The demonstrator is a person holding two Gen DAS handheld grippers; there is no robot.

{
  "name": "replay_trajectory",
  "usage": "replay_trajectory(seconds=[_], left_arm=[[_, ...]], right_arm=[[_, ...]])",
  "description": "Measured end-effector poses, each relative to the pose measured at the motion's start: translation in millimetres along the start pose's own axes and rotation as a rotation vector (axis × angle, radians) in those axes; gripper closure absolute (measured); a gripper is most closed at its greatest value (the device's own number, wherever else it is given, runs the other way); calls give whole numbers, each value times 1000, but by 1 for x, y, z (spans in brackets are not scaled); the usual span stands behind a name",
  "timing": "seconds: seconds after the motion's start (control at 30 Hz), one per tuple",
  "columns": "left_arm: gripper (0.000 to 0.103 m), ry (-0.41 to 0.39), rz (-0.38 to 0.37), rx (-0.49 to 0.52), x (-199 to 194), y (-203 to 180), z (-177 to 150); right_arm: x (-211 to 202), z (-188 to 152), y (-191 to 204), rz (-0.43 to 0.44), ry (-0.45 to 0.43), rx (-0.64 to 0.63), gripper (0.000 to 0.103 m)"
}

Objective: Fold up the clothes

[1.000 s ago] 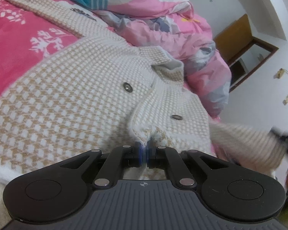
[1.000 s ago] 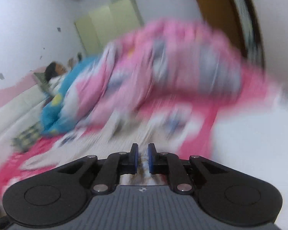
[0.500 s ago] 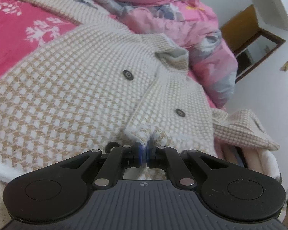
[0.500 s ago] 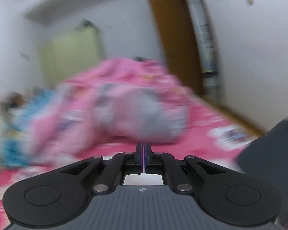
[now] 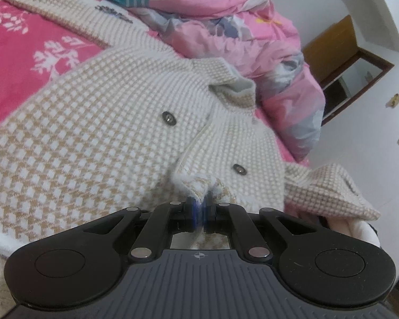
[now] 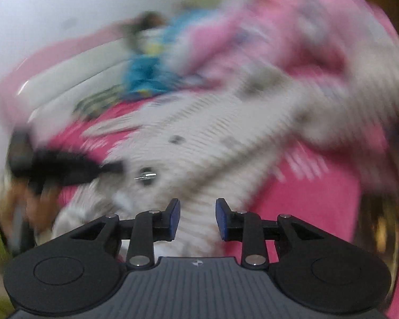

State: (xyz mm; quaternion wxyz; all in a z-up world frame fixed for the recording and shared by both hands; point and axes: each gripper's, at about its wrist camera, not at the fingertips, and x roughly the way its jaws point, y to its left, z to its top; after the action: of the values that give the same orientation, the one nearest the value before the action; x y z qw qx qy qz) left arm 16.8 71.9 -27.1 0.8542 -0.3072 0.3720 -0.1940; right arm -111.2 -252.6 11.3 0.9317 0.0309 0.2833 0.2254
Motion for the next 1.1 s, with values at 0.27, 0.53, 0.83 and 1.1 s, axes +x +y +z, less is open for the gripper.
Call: replay_trajectory(seconds=[0.27,0.53,0.83,1.1], left_arm=[[101,-34,-187,-39,-16,-37,12],[101,-41,-360,-36,-24,-79,15],[101,-25,-335,17,-20,-83,1],[101,225,-78,233,43,-66,-64]], right_arm=[[48,-24,71,-55,-22,-268,47],[74,-41,85,-277,-61,-288,48],[-7,-50,29,-518,-245,-31,98],[-14,-102,-21,-555,-64,265,98]])
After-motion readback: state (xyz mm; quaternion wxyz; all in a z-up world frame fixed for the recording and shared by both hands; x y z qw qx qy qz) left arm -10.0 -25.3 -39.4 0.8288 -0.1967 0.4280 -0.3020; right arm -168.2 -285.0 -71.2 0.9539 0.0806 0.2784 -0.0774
